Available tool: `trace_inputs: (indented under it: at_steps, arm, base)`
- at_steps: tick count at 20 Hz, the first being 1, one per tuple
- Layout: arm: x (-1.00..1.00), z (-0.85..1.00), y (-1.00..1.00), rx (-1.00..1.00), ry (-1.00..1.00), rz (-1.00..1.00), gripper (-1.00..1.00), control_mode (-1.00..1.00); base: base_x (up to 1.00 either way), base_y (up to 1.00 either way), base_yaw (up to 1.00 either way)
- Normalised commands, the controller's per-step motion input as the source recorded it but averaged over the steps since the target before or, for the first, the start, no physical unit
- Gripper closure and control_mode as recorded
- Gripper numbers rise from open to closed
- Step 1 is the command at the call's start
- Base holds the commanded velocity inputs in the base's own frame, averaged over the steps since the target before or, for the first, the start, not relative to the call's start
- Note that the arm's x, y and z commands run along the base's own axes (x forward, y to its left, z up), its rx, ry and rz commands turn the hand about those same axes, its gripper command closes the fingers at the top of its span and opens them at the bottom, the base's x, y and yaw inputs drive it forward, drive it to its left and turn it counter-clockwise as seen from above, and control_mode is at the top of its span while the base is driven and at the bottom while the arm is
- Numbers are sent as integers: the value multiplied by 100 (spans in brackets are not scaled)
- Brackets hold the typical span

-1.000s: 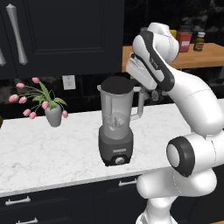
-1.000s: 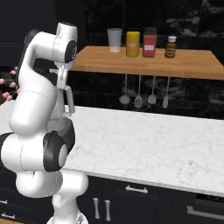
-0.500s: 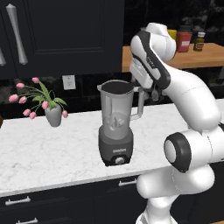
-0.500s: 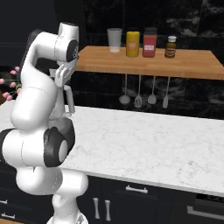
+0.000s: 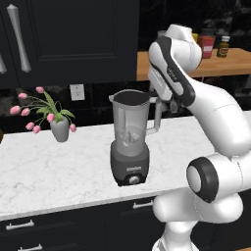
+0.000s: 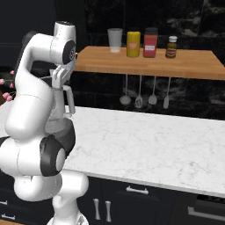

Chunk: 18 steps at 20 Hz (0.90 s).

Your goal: Close the lid blender by securely placing the lid on top.

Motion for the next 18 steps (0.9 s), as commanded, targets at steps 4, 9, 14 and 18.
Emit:
trace_inputs:
  at_steps: [4,9,14,18]
  arm:
    - [-43,16,0,0,-25,0,-100,-100]
    - [-48,16,0,0,-25,-3,-100,-100]
    - [-54,26,0,0,-25,-3,-100,-100]
    - [-54,21,-2,0,-22,-4,-100,-100]
  base:
    - [0,0,0]
    - [0,0,0]
    - [0,0,0]
    - [0,0,0]
